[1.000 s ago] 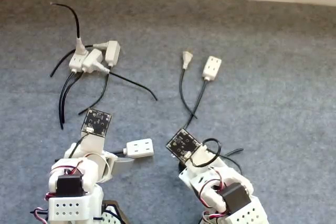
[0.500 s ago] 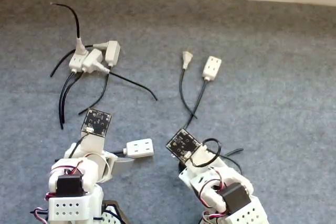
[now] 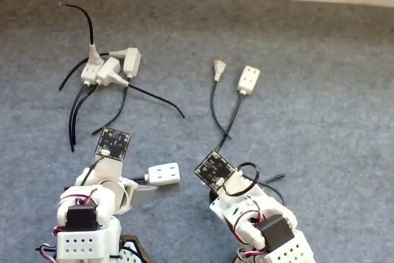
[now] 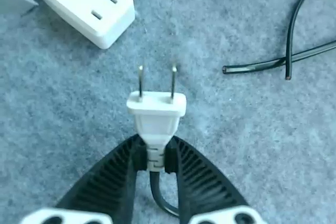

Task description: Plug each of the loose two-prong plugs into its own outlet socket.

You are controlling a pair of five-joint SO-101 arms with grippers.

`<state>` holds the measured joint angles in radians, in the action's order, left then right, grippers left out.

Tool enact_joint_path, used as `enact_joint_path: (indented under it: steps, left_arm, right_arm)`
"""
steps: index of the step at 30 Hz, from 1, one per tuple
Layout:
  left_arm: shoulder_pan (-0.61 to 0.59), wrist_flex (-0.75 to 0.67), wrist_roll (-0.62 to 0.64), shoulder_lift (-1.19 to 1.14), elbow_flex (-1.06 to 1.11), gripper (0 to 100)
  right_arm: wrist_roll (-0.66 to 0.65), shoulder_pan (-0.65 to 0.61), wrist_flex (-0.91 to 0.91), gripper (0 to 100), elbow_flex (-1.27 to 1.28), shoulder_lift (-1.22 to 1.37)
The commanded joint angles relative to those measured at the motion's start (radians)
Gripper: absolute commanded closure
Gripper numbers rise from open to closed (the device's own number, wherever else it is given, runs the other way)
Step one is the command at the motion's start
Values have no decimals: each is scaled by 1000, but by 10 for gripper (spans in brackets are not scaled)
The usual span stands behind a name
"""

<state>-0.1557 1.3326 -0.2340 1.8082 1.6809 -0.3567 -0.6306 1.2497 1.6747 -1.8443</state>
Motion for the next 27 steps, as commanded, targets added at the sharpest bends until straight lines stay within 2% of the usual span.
enact_joint_path:
  steps: [1,16,21,27]
  left_arm:
    - [-2,8,-6,4,13,563]
    - [-1,0,-6,7,13,562]
    - [-2,-112,-6,7,13,562]
    - [-10,-132,-8,7,13,563]
  right_arm:
    - [-9,-7,10,993,143,13]
    - [-3,-8,10,993,143,13]
    - [-3,-8,10,993,143,13]
    - [-11,-13,-8,993,143,12]
